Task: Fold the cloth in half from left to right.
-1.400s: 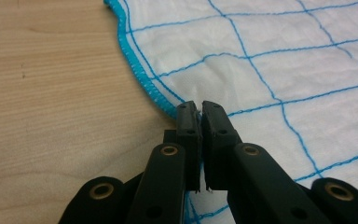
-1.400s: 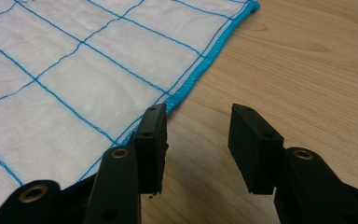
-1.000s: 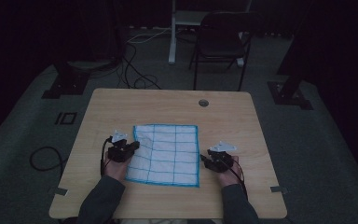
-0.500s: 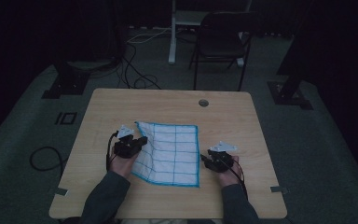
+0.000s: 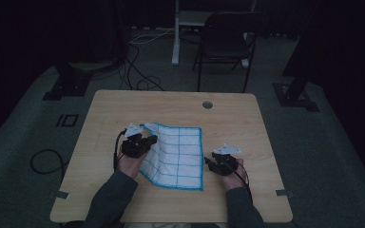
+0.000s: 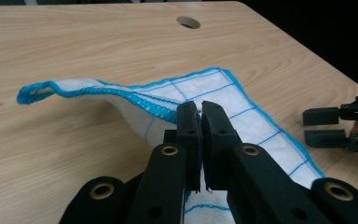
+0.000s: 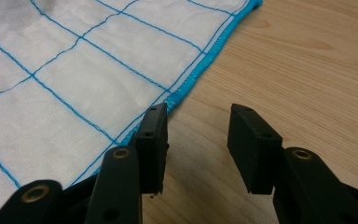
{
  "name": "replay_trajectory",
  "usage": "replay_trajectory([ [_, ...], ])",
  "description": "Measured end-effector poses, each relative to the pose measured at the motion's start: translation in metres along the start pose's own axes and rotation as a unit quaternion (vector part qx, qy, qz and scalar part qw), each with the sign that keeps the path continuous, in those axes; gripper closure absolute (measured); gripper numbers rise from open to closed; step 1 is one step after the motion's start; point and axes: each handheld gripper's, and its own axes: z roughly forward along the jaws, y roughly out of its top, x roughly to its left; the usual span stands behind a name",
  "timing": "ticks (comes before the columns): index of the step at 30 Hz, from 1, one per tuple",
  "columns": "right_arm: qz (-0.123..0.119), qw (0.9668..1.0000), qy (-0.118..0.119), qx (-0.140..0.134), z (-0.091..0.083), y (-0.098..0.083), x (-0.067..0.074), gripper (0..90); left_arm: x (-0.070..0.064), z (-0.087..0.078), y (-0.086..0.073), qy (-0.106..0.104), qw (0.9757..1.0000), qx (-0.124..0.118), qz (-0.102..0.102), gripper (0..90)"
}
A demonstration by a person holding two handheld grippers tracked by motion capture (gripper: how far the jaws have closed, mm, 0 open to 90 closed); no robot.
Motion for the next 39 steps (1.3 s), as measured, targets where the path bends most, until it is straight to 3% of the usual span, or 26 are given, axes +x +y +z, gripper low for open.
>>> replay_trajectory([
  [21, 0.000, 1.0000, -0.002, 0.001, 0.001, 0.000, 0.000, 58.6, -0.029, 0.016, 0.019, -0.036, 0.9990, -0.006, 0.025, 87.4],
  [39, -0.001, 1.0000, -0.002, 0.001, 0.001, 0.000, 0.000, 58.6, -0.052, 0.049, 0.015, -0.064, 0.9968, 0.023, 0.043, 87.7],
])
